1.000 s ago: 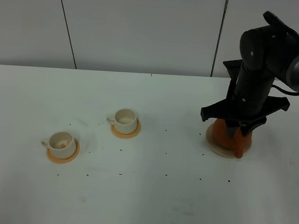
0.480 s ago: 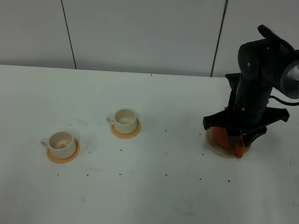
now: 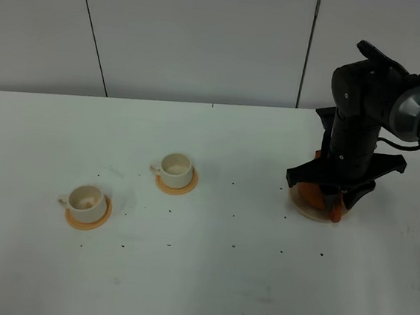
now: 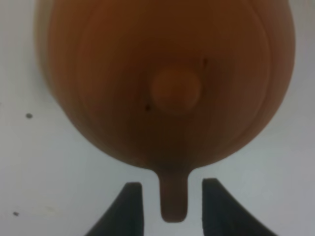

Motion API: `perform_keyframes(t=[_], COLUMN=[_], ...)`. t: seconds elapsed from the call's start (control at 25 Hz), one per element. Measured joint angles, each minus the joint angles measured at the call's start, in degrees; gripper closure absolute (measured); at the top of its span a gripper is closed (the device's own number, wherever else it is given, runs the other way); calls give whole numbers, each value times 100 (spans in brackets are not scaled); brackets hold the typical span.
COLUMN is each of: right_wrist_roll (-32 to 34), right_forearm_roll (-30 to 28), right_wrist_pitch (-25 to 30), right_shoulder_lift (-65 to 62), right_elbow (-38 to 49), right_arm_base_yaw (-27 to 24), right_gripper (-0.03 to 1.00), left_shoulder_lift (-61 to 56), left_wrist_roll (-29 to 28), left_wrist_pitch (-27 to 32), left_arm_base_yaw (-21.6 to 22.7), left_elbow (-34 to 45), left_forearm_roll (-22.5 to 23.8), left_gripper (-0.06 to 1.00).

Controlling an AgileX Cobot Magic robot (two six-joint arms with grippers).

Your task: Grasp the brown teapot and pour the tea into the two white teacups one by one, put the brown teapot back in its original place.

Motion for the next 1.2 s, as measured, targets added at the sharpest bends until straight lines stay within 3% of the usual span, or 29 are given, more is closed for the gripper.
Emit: perform_keyframes(t=[0.72,1.2], right_wrist_roll=[-69,-130], right_forearm_roll=[-5,-52], right_wrist_pitch=[-107,-101], right_shoulder_lift=[100,100], right_elbow=[0,0], right_arm_base_yaw=[0,0], right_gripper=[69,80], left_shoulder_lift=[0,0], left_wrist_roll=[8,8], left_wrist_pitch=[0,0], left_arm_base_yaw=[0,0], left_elbow=[0,0], left_forearm_roll=[0,0], left_gripper=[41,41])
